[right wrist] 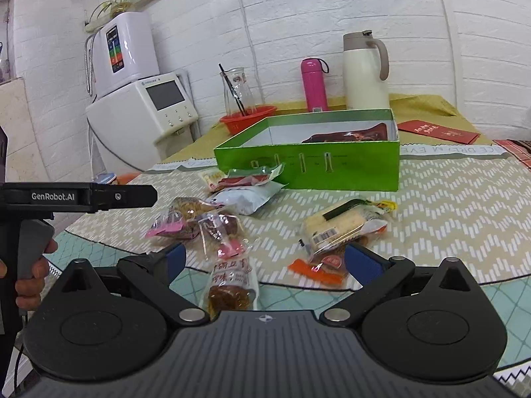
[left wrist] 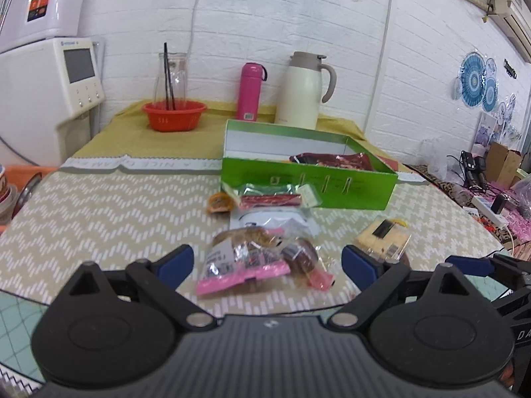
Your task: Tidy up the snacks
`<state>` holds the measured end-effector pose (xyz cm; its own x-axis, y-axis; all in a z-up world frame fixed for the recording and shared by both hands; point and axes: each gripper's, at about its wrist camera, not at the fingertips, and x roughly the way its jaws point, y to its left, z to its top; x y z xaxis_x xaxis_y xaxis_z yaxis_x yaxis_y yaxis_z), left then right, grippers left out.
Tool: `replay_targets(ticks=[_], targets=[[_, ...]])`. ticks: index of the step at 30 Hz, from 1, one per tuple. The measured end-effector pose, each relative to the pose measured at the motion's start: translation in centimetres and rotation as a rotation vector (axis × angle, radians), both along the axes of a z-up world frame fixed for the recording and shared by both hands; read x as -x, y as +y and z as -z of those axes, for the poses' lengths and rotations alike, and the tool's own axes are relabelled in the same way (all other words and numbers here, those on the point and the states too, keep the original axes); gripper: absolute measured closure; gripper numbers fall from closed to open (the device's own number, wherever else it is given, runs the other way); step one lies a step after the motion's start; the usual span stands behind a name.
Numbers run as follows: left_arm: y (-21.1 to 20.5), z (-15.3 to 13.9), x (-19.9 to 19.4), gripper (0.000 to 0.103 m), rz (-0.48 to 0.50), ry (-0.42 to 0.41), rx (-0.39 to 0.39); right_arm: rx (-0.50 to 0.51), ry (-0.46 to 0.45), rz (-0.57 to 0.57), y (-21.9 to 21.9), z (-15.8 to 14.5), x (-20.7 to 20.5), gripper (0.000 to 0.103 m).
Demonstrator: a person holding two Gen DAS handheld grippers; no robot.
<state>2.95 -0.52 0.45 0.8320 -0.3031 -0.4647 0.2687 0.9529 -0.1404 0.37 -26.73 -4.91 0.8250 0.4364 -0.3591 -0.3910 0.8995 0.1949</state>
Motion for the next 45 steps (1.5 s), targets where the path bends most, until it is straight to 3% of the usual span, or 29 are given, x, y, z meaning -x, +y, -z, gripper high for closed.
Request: replay_targets(ticks=[4,8,15,18,21,32,37,45], targets=[[0.3,1.2,1.0,0.01,0.011,0.019,-0.012,0.086,0.016,-0.027,1.8,1.0,0.7,0.0],[0.7,1.6,1.3,0.01,0.025,0.045,-0.017,0.072,0.065,-0.039,2.8,1.6,0.4,0.0],[1.4,2.2,1.2,0.01,0.04,0.083,0.043,0.148,0.075,0.005,4.2,2.3,0.0,0.0],[1.4,2.5,0.8,0.01,0.04,0.11,0.062,0.145,0.087,0.009,4.0,2.5,-0.1,0.001],[1.3,2.6,0.7,0.01,0.04,0.114,0.08,0.11,0.088,0.012,3.4,2.5,0.0,0.016],[-2.3,2.8,-1.4,0.01,0.104,0.162,0.103,0.102,0.095,0.089,0.8,2.6,0.7,0.018],[-4.0,3.2,-3.9,0.01,0.037,0.214,0.143,0.089,0.098,0.088,0.2,2.7,1.1,0.017],[-5.6,3.1,-7.1,0.01,-0.038,0.234,0.12,0.085,0.105,0.086,-0.1,2.6,1.2,0.016]])
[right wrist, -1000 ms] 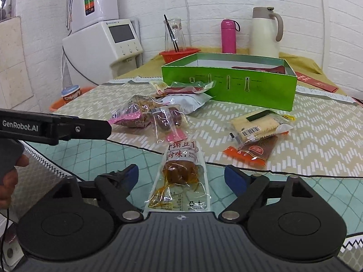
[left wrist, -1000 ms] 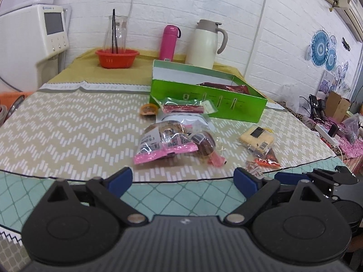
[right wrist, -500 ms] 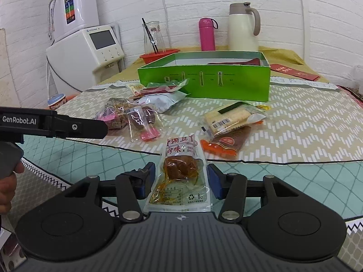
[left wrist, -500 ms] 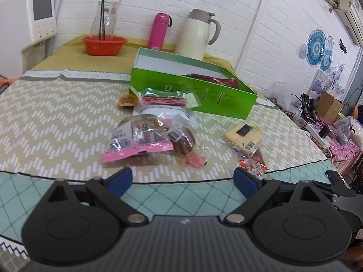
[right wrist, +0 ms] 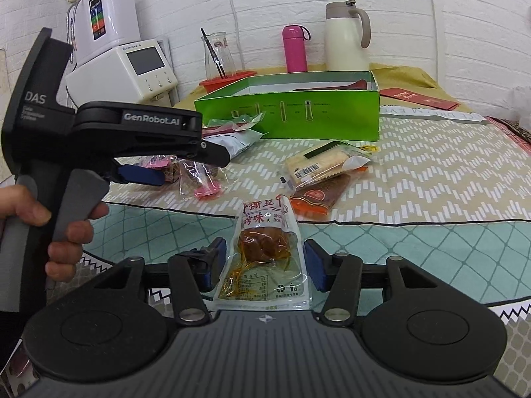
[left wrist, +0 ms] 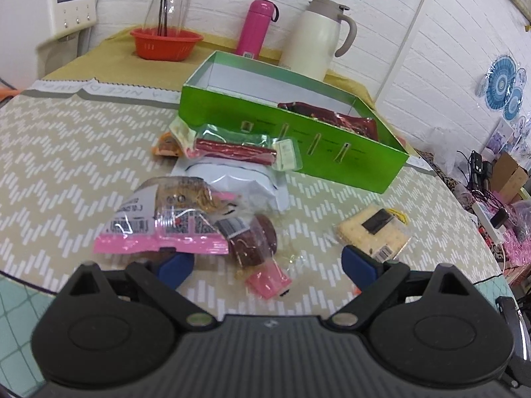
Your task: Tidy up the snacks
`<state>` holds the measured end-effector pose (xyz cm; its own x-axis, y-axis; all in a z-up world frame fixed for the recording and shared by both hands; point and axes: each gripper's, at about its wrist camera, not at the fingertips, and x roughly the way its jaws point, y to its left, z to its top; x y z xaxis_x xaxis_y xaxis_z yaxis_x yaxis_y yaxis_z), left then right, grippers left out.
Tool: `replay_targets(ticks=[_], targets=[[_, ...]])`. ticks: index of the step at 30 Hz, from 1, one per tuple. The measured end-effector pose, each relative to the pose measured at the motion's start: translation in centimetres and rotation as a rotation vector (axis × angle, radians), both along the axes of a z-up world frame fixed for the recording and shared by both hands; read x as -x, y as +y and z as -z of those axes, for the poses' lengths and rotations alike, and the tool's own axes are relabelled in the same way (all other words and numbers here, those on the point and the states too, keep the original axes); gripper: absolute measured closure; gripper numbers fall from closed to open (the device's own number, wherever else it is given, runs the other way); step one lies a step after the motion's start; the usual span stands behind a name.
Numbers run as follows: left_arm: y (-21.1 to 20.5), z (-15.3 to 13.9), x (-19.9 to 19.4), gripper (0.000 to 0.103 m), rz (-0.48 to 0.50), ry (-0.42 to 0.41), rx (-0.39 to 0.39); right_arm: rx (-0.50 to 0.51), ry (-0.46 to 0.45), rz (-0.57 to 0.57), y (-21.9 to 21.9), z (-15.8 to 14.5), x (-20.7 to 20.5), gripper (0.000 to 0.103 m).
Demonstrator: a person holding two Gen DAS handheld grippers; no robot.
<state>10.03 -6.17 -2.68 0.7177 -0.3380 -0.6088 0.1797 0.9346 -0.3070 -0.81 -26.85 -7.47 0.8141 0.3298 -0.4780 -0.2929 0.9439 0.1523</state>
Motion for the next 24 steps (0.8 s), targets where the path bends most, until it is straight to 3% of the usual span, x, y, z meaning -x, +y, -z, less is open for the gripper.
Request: replay_targets(ticks=[5,9,10,12,14,17,22,24], targets=[[-0.1,0.6,-1.2,0.01,0.003,0.03,0.017,-0.001,0.001,0.001,-0.2,-0.1,0.2,0.016],[-0.5,0.6,-1.0,0.014,0.018,0.022,-0.03,-0.008,0.004,0.006,-0.2,0.0,0.3,0.015],[-0.6,0.6,-0.8,0.019,0.019,0.017,-0.045,-0.008,0.005,0.007,-0.1,0.0,0.3,0.015],[-0.6,0.6,-0.5,0.052,0.027,0.009,-0.055,-0.004,0.004,0.007,0.0,0.0,0.3,0.014],[-0.3,0.5,-0.2,0.07,0.022,0.009,-0.052,0.001,0.003,0.006,0.1,0.0,0.3,0.013],[0.4,0.6,0.4,0.089,0.04,0.017,-0.02,0.001,0.004,0.005,0.0,0.0,0.3,0.013],[1.9,0.6,2.9,0.092,0.115,0.042,-0.001,0.001,0.006,0.0,0.0,-0.1,0.3,0.013],[2.4,0.4,3.6,0.086,0.107,0.043,0.018,0.0,0.006,0.001,0.0,0.0,0.3,0.01]])
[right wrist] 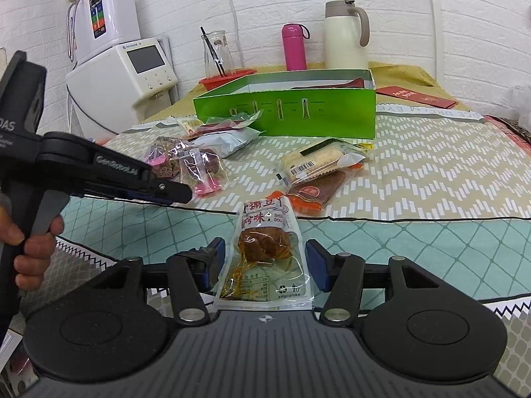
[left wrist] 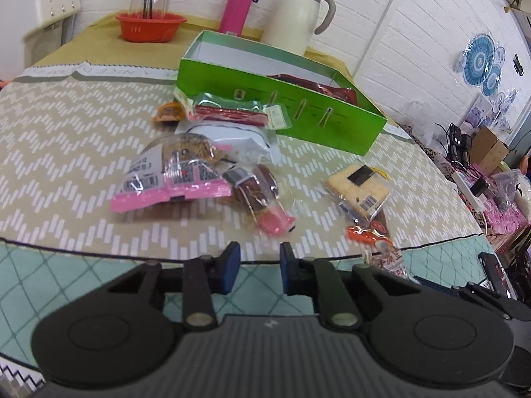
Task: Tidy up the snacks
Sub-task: 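Grasp the clear pink-labeled pack with the left gripper while the right gripper holds the brown snack pack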
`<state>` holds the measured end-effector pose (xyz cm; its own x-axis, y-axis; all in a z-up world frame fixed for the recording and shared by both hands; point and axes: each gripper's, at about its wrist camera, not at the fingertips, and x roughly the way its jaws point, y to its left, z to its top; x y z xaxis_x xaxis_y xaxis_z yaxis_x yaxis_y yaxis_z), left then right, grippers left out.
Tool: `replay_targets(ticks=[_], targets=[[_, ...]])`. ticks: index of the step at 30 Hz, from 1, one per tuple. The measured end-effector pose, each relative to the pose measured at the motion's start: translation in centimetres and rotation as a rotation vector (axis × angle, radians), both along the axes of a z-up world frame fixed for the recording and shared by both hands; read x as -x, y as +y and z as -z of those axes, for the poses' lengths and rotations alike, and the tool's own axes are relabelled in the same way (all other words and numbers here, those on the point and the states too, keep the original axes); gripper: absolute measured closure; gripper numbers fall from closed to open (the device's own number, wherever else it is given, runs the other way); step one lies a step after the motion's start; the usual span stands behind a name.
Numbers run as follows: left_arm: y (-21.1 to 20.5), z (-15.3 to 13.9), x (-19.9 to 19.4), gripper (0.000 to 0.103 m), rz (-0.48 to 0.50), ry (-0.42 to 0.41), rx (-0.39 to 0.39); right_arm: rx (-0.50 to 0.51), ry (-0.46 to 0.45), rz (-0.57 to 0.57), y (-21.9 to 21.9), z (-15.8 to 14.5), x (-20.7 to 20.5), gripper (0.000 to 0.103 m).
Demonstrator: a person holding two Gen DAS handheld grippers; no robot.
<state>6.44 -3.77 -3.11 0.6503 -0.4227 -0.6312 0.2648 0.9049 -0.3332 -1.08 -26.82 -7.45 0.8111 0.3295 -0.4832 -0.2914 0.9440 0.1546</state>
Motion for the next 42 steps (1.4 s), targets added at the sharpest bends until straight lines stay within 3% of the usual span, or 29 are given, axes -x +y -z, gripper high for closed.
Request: replay_targets(ticks=[1,2,6,11,15,18,20,21,25,28,31,37,42], targets=[[0.1,-0.1,0.0,0.058,-0.019,0.0,0.009,0.003,-0.001,0.002,0.2,0.0,0.0,0.009],[0.0,-0.3,-0.1,0.051,-0.042,-0.014,0.023,0.007,-0.003,0.001,0.3,0.0,-0.1,0.009],[-1.4,-0.5,-1.7,0.049,-0.138,-0.028,0.042,0.013,-0.004,-0.012,0.4,0.1,0.0,0.009],[-2.0,0.0,-4.1,0.043,-0.311,0.032,0.088,-0.003,-0.003,-0.014,0.0,0.1,0.2,0.009],[-2.0,0.0,-5.3,0.037,-0.362,0.048,0.124,-0.004,-0.006,-0.013,0.1,0.1,0.1,0.008],[-2.6,0.1,-5.9,0.037,-0.303,0.013,0.071,-0.014,-0.009,-0.01,0.1,0.1,0.3,0.008],[-3.7,0.2,-5.8,0.053,-0.225,-0.03,-0.046,-0.021,-0.009,-0.009,-0.1,0.1,0.4,0.008],[-4.0,0.3,-5.5,0.055,-0.188,-0.045,-0.073,-0.023,-0.009,-0.009,-0.1,0.1,0.4,0.008],[-3.5,0.3,-4.0,0.058,-0.028,-0.043,-0.065,-0.016,-0.01,-0.009,0.0,0.1,0.4,0.008],[-3.2,0.3,-2.1,0.056,0.072,-0.052,-0.101,-0.014,-0.01,-0.009,0.1,0.1,0.4,0.008],[-2.9,0.2,-0.4,0.04,0.082,-0.07,-0.114,0.004,-0.005,-0.016,0.5,0.0,0.3,0.003],[-3.0,0.5,0.6,0.04,0.134,-0.07,-0.107,0.025,0.0,-0.012,0.8,-0.1,-0.2,0.001],[-2.9,0.5,-0.2,0.04,0.104,-0.06,-0.081,0.035,0.004,-0.005,1.0,-0.2,-0.7,0.001]])
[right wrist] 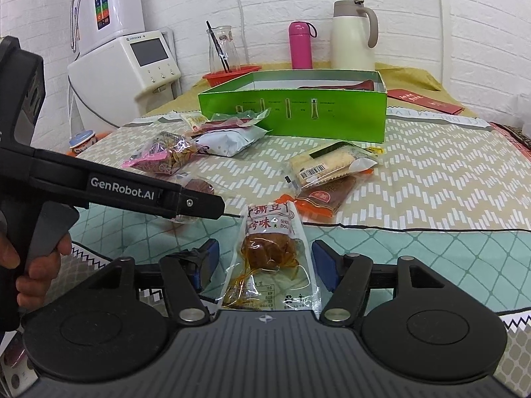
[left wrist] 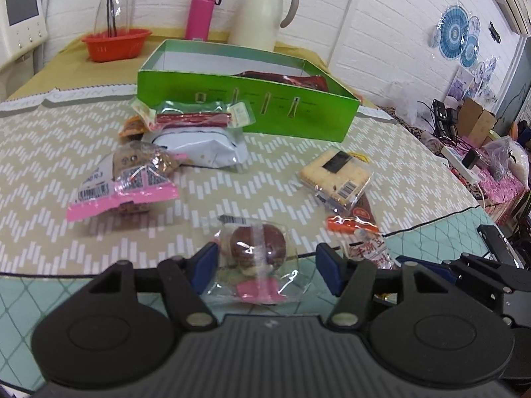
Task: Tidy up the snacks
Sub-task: 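Grasp the clear pink-labeled pack with the left gripper while the right gripper holds the brown snack pack, then lower both held packs into the green box and open both grippers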
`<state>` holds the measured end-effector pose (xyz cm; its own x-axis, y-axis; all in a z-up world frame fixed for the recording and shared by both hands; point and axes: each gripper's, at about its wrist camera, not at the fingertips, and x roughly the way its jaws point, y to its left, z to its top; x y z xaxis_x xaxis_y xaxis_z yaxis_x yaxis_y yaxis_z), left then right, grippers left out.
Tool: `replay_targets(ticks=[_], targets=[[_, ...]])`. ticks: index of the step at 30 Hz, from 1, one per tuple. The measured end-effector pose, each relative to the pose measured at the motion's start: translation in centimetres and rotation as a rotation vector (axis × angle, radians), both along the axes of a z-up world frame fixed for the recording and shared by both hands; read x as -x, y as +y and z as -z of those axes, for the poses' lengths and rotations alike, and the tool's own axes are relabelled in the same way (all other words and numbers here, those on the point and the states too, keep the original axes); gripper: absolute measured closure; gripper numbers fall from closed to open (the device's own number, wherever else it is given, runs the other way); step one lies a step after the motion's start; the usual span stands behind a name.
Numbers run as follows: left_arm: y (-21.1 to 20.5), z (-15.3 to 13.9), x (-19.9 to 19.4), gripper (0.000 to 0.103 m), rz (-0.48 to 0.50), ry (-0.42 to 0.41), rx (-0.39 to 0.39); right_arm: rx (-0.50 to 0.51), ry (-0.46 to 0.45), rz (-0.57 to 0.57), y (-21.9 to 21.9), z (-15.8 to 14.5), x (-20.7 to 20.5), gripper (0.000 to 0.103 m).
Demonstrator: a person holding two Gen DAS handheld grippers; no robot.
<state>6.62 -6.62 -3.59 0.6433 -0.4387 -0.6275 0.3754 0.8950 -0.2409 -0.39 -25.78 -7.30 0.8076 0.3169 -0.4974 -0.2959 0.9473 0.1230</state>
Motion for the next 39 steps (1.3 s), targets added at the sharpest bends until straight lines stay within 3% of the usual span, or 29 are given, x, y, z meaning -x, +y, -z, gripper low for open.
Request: replay_targets(ticks=[2,3,4,5,8,12,15,22,33,39], targets=[[0.0,0.1,0.0,0.04,-0.001,-0.008,-0.004,0.009,-0.005,0.002,0.1,0.1,-0.1,0.002],[-0.1,0.1,0.0,0.04,0.0,-0.013,-0.01,0.019,-0.01,0.011,0.1,0.2,-0.1,0.008],[-0.3,0.1,0.1,0.045,0.004,-0.02,-0.023,0.026,-0.013,0.015,0.2,0.2,-0.2,0.014],[-0.6,0.1,0.1,0.059,0.007,-0.03,-0.047,0.022,-0.014,0.013,0.1,0.2,-0.3,0.016],[-1.5,0.1,0.3,0.06,0.021,-0.057,-0.121,0.004,-0.016,0.014,-0.1,0.2,-0.4,0.019],[-1.2,-0.2,0.7,0.061,0.038,-0.038,-0.061,0.003,-0.023,0.018,0.0,-0.1,0.1,0.03],[-0.6,-0.9,1.3,0.061,0.025,-0.06,-0.045,0.004,-0.042,0.013,0.2,-0.6,0.5,0.031],[1.2,-3.3,1.4,0.061,0.039,-0.059,0.086,0.005,-0.096,0.004,0.5,-2.4,0.6,0.032],[2.2,-8.3,-1.9,0.061,0.004,-0.159,0.136,-0.043,-0.233,-0.025,-0.1,-7.7,-2.8,0.032],[2.2,-10.0,-5.9,0.061,-0.024,-0.156,0.146,-0.045,-0.271,-0.004,-0.4,-9.5,-6.5,0.032]])
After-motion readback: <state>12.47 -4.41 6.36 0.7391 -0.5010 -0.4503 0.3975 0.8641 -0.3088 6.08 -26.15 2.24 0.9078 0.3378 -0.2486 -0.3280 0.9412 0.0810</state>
